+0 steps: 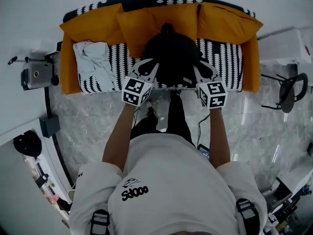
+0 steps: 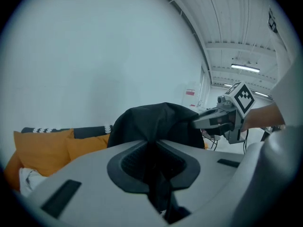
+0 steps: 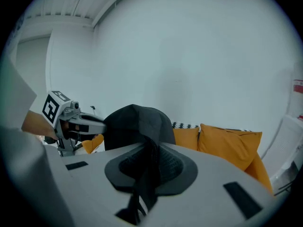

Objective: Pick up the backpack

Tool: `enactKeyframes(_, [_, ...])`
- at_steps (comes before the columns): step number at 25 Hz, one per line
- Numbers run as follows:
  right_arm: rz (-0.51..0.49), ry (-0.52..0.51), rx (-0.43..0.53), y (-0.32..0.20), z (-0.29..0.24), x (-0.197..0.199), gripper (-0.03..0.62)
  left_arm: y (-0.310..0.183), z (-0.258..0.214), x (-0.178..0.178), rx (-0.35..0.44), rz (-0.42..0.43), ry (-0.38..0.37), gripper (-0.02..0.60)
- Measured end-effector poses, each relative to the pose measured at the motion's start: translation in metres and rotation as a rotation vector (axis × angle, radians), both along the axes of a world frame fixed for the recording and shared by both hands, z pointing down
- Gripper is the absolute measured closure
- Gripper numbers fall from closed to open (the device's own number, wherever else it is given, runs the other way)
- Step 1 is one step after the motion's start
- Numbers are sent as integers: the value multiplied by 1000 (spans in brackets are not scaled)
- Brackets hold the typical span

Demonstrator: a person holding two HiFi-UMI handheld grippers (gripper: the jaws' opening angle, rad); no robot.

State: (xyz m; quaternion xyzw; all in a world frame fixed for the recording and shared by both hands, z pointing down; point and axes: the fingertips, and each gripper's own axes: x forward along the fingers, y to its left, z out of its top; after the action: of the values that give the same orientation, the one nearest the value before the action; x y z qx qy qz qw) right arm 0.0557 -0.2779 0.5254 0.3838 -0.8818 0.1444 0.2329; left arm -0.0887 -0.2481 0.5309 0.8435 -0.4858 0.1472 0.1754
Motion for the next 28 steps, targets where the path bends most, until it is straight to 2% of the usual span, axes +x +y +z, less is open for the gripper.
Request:
enactKeyframes(10, [21, -28, 178, 42, -100, -26, 530, 30, -106, -29, 200, -5, 0, 529])
enactKeyframes(19, [37, -52, 297, 81, -174, -44, 533, 64, -183, -45, 346, 17, -25, 531])
enactKeyframes(28, [-11, 3, 378, 112, -239, -67, 534, 94, -250, -66, 486, 7, -49, 532])
